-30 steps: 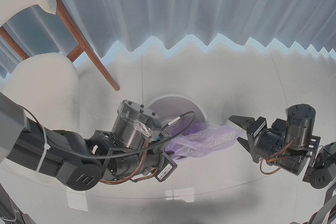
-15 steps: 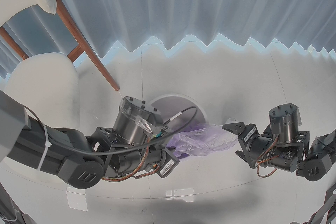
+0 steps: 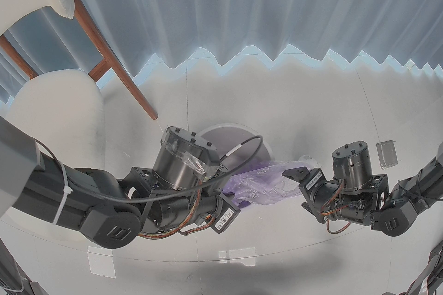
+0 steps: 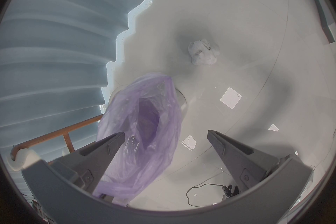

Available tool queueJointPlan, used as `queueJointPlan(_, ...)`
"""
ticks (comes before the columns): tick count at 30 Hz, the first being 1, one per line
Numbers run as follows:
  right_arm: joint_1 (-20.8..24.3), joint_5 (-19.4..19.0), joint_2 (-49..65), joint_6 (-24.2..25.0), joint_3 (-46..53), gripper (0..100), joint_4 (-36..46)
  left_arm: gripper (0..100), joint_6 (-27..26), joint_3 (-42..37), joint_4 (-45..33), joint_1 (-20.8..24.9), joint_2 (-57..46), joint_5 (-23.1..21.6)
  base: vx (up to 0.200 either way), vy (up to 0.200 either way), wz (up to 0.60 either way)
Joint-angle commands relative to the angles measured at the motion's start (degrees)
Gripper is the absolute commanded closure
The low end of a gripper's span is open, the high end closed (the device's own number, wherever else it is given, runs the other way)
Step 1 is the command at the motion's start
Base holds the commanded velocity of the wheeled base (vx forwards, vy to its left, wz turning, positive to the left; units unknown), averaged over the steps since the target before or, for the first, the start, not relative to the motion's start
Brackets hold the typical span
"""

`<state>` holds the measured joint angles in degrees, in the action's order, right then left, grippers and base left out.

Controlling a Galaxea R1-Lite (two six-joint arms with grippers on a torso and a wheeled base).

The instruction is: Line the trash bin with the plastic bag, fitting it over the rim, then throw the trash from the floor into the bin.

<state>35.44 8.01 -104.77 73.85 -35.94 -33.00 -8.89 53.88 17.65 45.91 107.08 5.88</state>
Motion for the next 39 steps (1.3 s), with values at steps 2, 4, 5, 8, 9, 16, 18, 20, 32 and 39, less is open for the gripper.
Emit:
queueJointPlan(2,0.25,0.16,-4.92,0.15,-3.88,0,0.22,100,0.01,-0.09,0.01,-0.21,0.06,0.01,0.000,0.000,0.00)
queueJointPlan(4,0.25,0.16,-5.36,0.15,-4.58,0,0.39,100,0.01,-0.01,0.01,-0.29,0.06,0.01,0.000,0.000,0.00)
queueJointPlan(5,0.33,0.16,-5.45,0.15,-4.76,0,0.30,100,0.01,-0.01,0.01,-0.29,0.06,0.01,0.000,0.000,0.00)
queueJointPlan(8,0.33,0.16,-7.12,0.24,-5.63,100,-0.05,100,0.01,-0.09,0.01,-0.21,0.14,-0.08,0.000,0.000,0.00)
queueJointPlan(9,0.33,0.25,-7.65,0.33,-6.16,100,-0.05,100,0.10,-0.09,0.01,-0.03,0.14,-0.08,0.000,0.000,0.00)
queueJointPlan(16,1.12,0.25,-6.06,0.33,-7.66,100,0.57,100,0.45,-0.44,-0.07,-0.03,-0.21,-0.16,0.000,0.000,0.00)
queueJointPlan(18,1.39,0.25,-5.10,0.33,-7.74,100,0.66,100,1.15,-0.36,-0.07,0.06,-0.21,-0.16,0.000,0.000,0.00)
queueJointPlan(20,1.39,0.25,-4.92,0.24,-7.83,100,0.66,100,1.24,-0.36,-0.07,0.06,-0.21,-0.16,0.000,0.000,0.00)
queueJointPlan(32,3.23,0.25,0.70,-0.11,-6.69,100,0.13,100,3.35,-0.27,0.01,-0.38,-0.12,-0.08,0.000,0.000,0.00)
queueJointPlan(39,2.79,0.16,0.35,-2.57,-7.13,100,-0.05,0,4.76,-0.01,0.63,-0.38,-0.65,-0.69,0.000,0.000,0.00)
